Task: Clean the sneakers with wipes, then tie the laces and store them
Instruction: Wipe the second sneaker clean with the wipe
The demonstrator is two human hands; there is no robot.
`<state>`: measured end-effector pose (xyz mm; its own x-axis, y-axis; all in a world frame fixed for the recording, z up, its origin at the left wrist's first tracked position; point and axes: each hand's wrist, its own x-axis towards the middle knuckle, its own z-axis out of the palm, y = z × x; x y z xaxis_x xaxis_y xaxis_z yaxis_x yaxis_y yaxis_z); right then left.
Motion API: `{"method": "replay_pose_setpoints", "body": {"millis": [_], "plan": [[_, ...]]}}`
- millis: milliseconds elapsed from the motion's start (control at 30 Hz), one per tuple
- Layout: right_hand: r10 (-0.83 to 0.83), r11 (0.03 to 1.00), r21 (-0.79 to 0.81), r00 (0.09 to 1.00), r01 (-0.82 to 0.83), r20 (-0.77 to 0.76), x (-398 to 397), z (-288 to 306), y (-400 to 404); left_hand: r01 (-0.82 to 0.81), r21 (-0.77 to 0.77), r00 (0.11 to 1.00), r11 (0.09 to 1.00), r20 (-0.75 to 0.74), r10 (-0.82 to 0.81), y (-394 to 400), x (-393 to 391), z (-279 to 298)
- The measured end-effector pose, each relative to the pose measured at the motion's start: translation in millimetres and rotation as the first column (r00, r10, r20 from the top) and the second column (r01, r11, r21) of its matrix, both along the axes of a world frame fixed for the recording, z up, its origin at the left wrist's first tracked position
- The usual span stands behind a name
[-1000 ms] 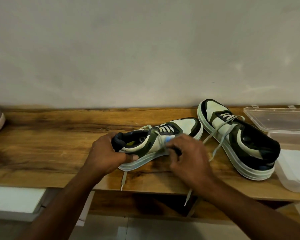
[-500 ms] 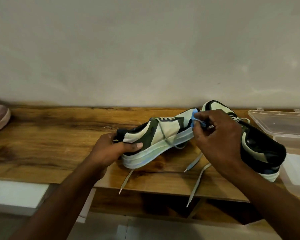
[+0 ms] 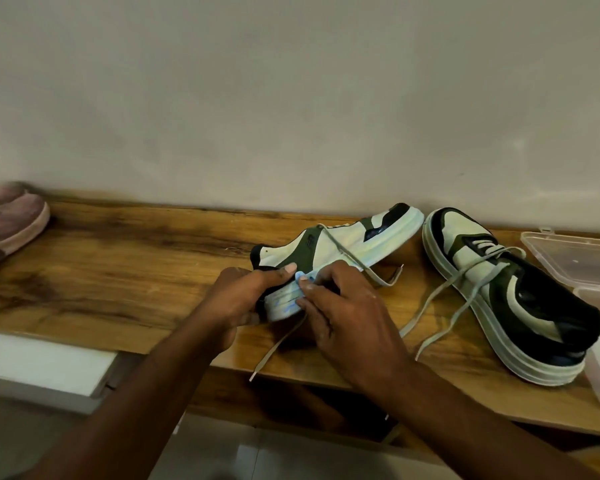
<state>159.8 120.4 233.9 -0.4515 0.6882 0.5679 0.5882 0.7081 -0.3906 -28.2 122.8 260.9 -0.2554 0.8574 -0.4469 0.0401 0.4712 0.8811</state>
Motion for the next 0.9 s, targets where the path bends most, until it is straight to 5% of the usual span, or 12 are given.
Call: {"method": "replay_pose_setpoints", "body": {"millis": [167,267,400,600,700,900], "plan": [[0.008,0.996,-0.086,0.997,-0.015,-0.082,0.0,0.3,6.9,-0.027,0.068,0.999,0.997,-0.028,0.029,-3.9,2.5,-3.8],[-0.004,0.990,-0.143,0.994,-0.011,-0.105,4.6,2.7,12.8,-0.072,0.140,0.976,0.988,-0.195,0.099,-3.6,2.3,-8.1],[-0.142,0.968,-0.214,0.989,0.129,-0.047,20.8,5.4,33.9,-0.052,0.283,0.815,0.958,-0.543,0.205,-3.7,3.0,-16.6],[-0.107,0.973,-0.203,0.994,0.109,0.019,20.2,-3.2,35.7,0.085,0.269,0.654,0.959,-0.741,0.150,-0.8,14.1,-27.6],[-0.120,0.971,-0.200,0.992,0.127,0.048,26.7,0.3,38.7,0.127,0.272,0.669,0.954,-0.734,0.120,0.8,15.3,-32.5],[-0.149,0.960,-0.221,0.983,0.170,0.106,46.6,4.2,36.3,0.123,0.352,0.861,0.928,-0.503,0.077,8.7,24.0,-37.3]]}}
